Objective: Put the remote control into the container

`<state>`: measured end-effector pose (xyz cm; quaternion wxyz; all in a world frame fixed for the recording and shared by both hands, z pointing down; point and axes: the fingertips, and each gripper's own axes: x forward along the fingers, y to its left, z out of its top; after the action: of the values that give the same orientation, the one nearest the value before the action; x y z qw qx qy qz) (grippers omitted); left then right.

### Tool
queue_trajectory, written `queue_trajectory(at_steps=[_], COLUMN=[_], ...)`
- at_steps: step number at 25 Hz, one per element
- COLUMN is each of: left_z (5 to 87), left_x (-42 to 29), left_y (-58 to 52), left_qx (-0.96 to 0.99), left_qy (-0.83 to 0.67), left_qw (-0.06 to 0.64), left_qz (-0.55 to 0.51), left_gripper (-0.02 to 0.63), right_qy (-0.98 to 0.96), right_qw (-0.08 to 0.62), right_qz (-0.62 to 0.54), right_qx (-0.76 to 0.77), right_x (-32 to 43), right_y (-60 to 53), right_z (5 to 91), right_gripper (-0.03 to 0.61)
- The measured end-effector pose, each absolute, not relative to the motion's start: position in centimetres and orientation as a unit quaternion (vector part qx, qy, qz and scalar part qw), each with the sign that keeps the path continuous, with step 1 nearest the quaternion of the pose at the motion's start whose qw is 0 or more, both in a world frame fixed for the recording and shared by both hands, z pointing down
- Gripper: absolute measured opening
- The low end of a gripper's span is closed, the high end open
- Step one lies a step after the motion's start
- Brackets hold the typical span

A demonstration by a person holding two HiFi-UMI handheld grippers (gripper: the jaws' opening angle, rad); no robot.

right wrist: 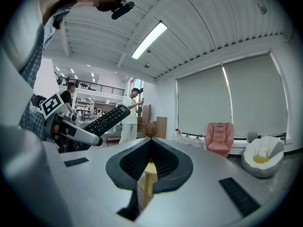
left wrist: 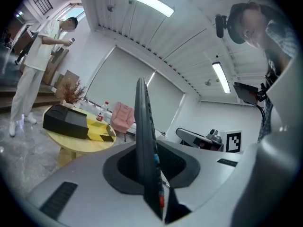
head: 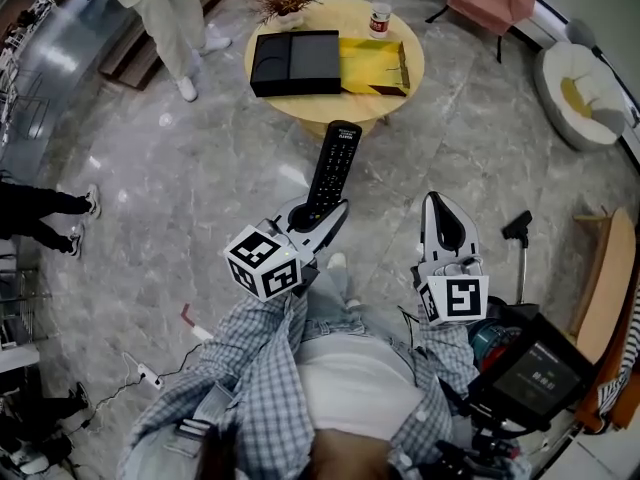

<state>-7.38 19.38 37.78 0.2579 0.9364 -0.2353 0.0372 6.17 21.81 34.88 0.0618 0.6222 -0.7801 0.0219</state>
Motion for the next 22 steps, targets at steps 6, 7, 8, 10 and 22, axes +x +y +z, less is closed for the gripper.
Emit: queue_trajectory(at_steps=[6, 7, 8, 10, 22], left_z=[38.0, 38.2, 38.2, 38.4, 38.8], left_x=[-8.3, -8.3, -8.4, -8.6, -9.1], left_y=[16.1, 15.6, 15.2, 14.5, 13.1], left_qx=[0.934, 0.934, 0.934, 0.934, 0.934], left_qy=[-0.238, -0.237, -0.236, -0.234, -0.234], left_qw=[0.265, 0.266, 0.267, 0.267, 0.269], left_qz=[0.036, 0.035, 0.034, 0.034, 0.033], left_gripper=[0.08, 0.08, 0.08, 0.08, 0.08], right_qy=[-0.779, -0.779, -0.778, -0.776, -0.768], right_qw=[0.067, 0.068, 0.069, 0.07, 0.074], right_qz=[0.022, 0.021, 0.02, 0.019, 0.022], right_qx=[0.623, 0.623, 0.624, 0.626, 0.636], right_x=[5.6, 5.5, 5.5, 5.4, 5.6], right_y=[18.6, 18.1, 17.7, 17.1, 16.1], right_z=[34.7, 34.7, 34.7, 34.7, 35.2], right_gripper=[0.008, 0.008, 0.008, 0.008, 0.008])
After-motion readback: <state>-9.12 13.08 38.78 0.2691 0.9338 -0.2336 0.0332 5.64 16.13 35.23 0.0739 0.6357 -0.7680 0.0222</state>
